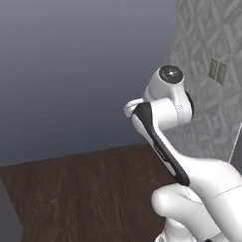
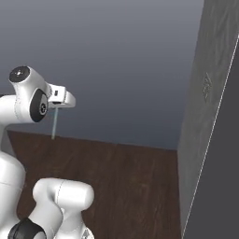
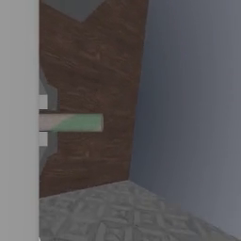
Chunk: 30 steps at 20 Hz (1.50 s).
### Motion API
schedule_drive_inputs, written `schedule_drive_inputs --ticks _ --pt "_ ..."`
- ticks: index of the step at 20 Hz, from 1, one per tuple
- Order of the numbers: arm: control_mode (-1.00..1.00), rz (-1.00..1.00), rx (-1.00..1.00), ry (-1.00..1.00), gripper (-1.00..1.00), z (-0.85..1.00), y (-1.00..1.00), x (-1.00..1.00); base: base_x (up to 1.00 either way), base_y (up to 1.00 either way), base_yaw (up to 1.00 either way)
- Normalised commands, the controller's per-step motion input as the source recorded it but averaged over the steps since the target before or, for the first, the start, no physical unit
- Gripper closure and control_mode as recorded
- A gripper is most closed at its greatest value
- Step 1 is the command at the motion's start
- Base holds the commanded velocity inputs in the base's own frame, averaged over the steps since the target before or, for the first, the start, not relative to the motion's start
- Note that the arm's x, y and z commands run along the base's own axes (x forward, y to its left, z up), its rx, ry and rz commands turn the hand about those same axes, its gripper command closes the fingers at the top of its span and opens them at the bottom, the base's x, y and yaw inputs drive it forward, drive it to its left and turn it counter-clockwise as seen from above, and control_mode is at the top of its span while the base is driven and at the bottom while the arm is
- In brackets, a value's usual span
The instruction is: Take a straw from the drawer in front and place it inside the glass cup on the dining counter.
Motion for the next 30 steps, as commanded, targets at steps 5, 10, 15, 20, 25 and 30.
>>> schedule_drive_inputs --ticks 5,10,15,20,25,30 --pt "1.0 0.0 0.0 0.0 1.0 0.0 0.0 0.0 1.0 0.33 0.41" --pt "1.0 0.0 0.0 0.0 1.0 0.0 0.0 0.0 1.0 0.15 0.56" --pt "1.0 0.0 0.0 0.0 1.0 0.0 0.0 0.0 1.0 0.0 0.61" --pt "1.0 0.0 0.0 0.0 1.0 0.0 0.0 0.0 1.0 0.0 0.62" --pt "1.0 0.0 0.0 0.0 1.0 0.0 0.0 0.0 1.0 -0.1 0.61" --pt "1.0 0.0 0.0 0.0 1.0 0.0 0.0 0.0 1.0 -0.2 0.62"
